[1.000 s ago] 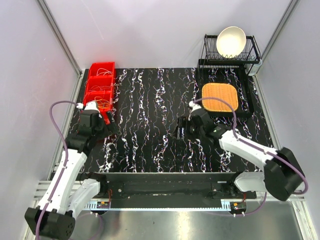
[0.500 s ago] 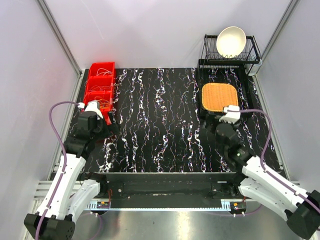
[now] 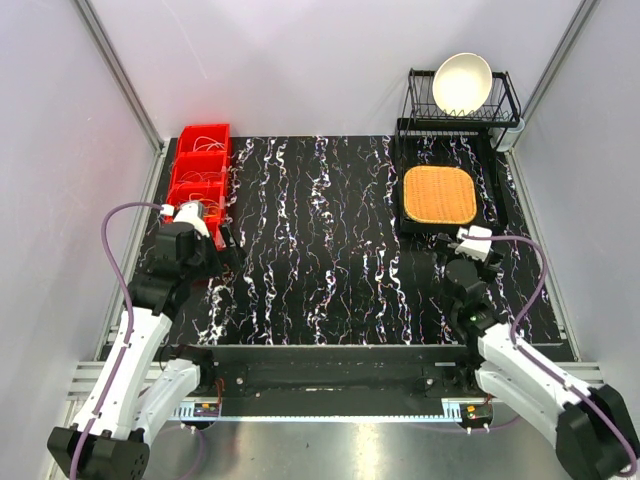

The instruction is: Untangle the cables

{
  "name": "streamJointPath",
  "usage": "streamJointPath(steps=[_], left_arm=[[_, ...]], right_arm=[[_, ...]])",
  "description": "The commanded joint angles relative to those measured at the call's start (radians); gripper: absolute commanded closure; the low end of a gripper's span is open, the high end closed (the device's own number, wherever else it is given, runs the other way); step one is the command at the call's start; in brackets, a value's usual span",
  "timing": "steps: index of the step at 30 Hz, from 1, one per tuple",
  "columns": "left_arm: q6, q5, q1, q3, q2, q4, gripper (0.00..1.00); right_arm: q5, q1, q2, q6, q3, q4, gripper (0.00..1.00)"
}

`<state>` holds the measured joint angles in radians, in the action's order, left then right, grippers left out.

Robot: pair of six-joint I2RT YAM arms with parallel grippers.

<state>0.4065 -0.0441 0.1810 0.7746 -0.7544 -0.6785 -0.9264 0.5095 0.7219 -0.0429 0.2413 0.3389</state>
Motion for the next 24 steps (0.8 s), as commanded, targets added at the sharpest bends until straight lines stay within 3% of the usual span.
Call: streamJointPath(steps=[1,5,8,15,16,18,19,21,24], left_arm=[[-0.021,-0.017,0.005,-0.008,0.009,0.054,0.01],[-0.021,-0.016,0.003,-0.008,0.004,0.054,0.01],[-0.021,-0.014,0.005,-0.008,-0.008,0.054,0.01],[-0.021,-0.007,0.003,-0.006,-0.025,0.051,0.01],[-0.020,-0.007,0.005,-0.006,-0.026,0.050,0.01],[-0.021,-0.003,0.003,-0.006,-0.028,0.050,0.01],[-0.018,0.000,0.005,-0.006,-0.028,0.050,0.01],[-0.018,-0.002,0.005,-0.005,-0.026,0.050,0.01],[-0.020,-0.019,0.003,0.000,-0.026,0.054,0.01]], right_arm=[[0.084,-0.109,0.115,-0.009,-0.039,0.228,0.00],[0.318,-0.238,0.258,0.037,-0.060,0.437,0.00],[0.398,-0.288,0.494,0.003,-0.033,0.622,0.00],[0.570,-0.364,0.755,-0.051,0.053,0.794,0.05],[0.575,-0.374,0.786,-0.054,0.049,0.881,0.04],[0.595,-0.425,0.777,0.001,0.047,0.846,0.03],[0.685,-0.452,0.775,0.020,0.050,0.812,0.05],[0.753,-0.502,0.850,0.037,0.056,0.872,0.05],[0.803,-0.540,0.815,0.037,0.136,0.686,0.02]])
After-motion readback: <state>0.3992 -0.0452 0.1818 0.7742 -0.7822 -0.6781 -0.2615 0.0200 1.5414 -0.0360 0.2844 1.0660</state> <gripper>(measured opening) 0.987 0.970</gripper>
